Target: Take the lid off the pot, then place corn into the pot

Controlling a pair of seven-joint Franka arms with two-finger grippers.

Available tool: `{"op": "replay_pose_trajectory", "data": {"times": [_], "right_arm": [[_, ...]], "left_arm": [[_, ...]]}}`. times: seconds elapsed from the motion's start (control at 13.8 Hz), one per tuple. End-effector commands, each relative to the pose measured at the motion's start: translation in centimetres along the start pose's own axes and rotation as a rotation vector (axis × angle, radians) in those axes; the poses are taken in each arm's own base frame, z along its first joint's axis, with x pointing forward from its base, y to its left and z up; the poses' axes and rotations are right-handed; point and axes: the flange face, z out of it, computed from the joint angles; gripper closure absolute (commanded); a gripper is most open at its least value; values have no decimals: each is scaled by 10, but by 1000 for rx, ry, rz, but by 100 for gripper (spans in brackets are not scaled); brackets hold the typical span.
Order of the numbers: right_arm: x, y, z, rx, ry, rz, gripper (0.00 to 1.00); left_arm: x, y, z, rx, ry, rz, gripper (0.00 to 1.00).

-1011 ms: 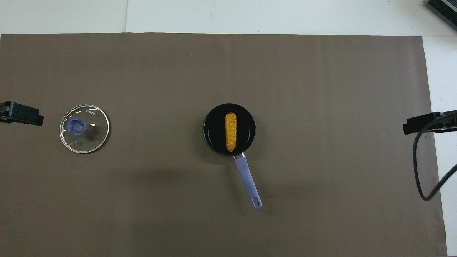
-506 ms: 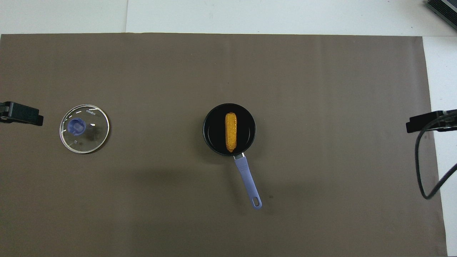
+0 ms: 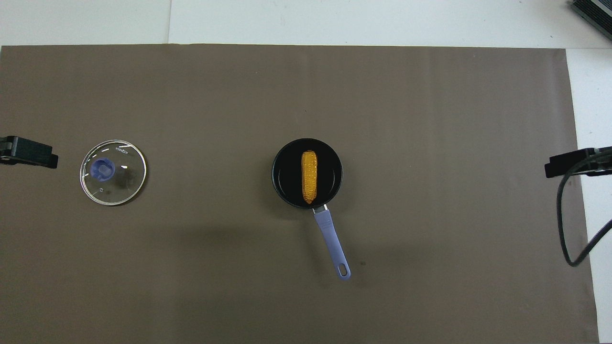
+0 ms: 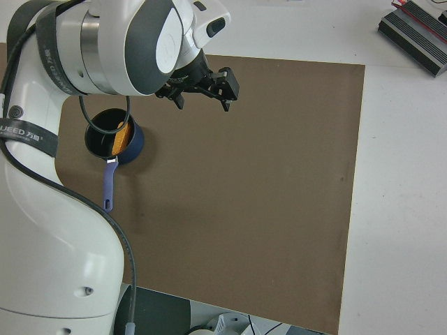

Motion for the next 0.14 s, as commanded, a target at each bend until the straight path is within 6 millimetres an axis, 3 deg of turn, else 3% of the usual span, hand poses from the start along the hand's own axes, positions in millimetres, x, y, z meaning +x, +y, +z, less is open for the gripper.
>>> {"op": "replay_pose_trajectory", "data": {"times": [0.0, 0.07], "right_arm": [[-1, 2, -3, -4, 19, 2, 0], [-1, 2, -2, -4, 18, 2, 0]], "left_arm": [[-3, -2, -3, 9, -10, 1, 0], [-3, -2, -3, 11, -10, 1, 0]]}}
